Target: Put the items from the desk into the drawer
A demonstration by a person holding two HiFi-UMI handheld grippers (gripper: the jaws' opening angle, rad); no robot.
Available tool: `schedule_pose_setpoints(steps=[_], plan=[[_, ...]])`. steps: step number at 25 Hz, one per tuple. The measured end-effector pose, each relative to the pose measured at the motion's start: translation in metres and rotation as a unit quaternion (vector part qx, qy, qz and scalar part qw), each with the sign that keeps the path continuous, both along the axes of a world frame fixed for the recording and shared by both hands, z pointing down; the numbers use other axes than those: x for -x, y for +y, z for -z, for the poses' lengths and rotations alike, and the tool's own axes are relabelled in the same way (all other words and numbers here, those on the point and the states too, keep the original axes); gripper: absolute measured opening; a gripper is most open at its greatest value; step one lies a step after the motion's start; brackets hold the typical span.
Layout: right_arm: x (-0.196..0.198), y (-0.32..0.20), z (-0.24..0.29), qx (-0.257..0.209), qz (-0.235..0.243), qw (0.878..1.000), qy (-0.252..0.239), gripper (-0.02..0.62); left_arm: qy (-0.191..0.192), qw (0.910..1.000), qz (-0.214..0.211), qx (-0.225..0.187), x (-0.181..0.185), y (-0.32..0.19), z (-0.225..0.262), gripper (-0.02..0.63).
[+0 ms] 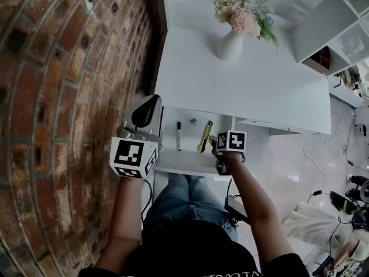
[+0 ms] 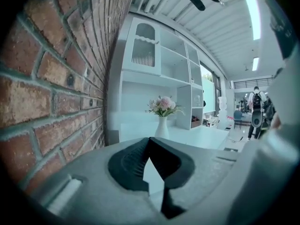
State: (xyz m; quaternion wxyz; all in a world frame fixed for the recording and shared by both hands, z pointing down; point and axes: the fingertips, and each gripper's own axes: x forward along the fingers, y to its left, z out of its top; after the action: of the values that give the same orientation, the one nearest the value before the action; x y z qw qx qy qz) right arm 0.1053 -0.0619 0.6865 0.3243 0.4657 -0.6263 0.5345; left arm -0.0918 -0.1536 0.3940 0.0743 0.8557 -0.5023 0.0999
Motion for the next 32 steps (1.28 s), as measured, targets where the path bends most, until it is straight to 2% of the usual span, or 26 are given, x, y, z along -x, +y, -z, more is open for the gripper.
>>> schedule_pose_setpoints(steps=[9,19,25,29,32], plan=[[-0.011,-0.015,0.057,-0.038,0.022,0.999,0.001,0.184,0.001,0.9987,0.003,-0.051,-0.001,-0.010,0.047,-0.002],[-0.011,-0.042,0.128,-0.112,0.053,0.992,-0.015,0.181,0.011,0.9935,0.004,-0.113,-0.008,-0.018,0.102,-0.002],[-0.022,-0.065,0.185,-0.202,0.082,0.976,0.020,0.181,0.016,0.9909,0.000,-0.134,-0.011,-0.023,0.122,-0.002],[-0.026,-0.079,0.231,-0.267,0.065,0.961,0.018,0.181,0.013,0.9892,-0.009,-0.146,-0.016,-0.026,0.131,-0.002],[-0.037,-0.096,0.267,-0.322,0.039,0.946,0.023,0.181,0.013,0.9880,-0.007,-0.153,-0.015,-0.029,0.139,-0.002]])
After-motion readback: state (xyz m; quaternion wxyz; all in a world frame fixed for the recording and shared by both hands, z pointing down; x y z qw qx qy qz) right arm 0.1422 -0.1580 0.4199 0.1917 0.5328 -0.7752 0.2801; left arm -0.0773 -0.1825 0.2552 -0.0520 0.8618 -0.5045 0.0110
